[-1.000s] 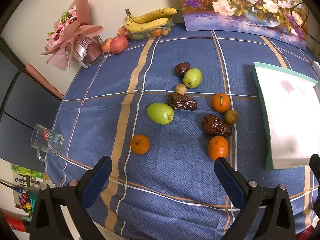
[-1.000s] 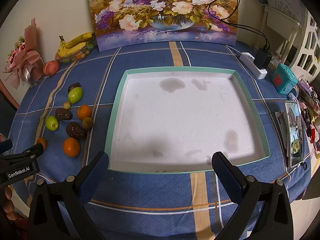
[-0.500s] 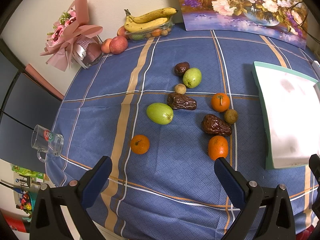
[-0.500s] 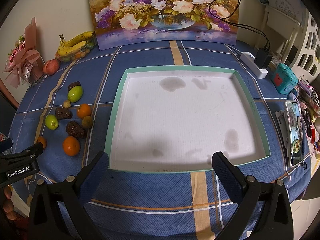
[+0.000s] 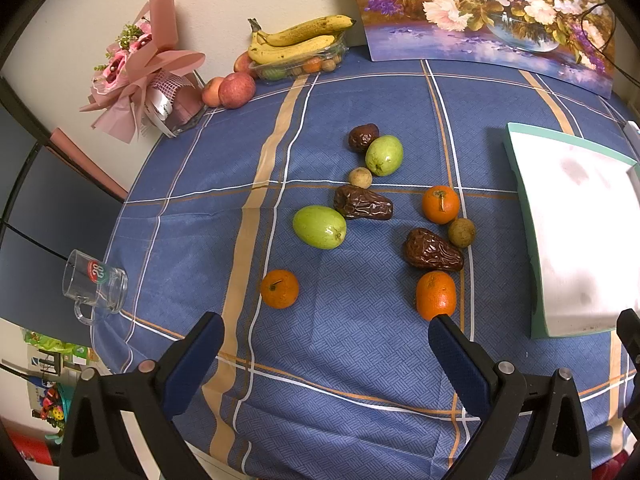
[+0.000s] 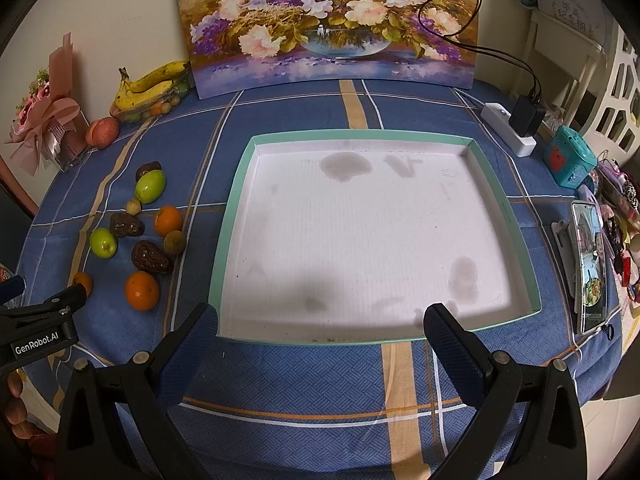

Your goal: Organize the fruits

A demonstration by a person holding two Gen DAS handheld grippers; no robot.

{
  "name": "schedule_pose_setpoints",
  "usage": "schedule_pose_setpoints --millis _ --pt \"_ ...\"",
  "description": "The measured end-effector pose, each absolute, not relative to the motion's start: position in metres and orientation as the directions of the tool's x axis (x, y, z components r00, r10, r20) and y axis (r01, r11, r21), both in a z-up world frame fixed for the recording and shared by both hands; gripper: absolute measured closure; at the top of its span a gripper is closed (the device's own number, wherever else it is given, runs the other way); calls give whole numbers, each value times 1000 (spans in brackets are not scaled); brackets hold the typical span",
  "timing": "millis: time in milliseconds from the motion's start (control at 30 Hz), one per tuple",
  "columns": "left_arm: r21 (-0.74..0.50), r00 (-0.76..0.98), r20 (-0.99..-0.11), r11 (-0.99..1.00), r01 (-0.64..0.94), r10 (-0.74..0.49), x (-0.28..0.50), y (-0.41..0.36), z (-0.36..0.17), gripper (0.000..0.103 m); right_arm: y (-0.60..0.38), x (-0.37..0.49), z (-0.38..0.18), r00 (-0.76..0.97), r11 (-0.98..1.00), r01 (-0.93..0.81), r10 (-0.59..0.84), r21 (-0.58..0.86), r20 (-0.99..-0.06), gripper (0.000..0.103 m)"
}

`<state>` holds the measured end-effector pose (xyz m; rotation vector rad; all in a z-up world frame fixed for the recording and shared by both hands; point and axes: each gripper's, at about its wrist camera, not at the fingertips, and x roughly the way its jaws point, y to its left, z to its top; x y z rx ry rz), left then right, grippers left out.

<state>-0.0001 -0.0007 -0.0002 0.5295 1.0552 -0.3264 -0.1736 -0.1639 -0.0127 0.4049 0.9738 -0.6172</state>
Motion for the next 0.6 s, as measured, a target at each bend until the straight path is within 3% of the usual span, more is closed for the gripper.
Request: schedule_pose_setpoints --millis 167,367,600 --pt "229 445 -895 839 494 -18 4 -1 1 0 -163 -174 -14 415 762 646 -299 47 -859 0" --pt "58 413 -900 903 427 -137 23 22 6 0 -163 -166 -12 433 775 628 -280 64 -857 0" --pt "-32 423 -889 946 324 -175 50 55 5 0 -151 -139 1 537 840 532 -232 111 -811 0"
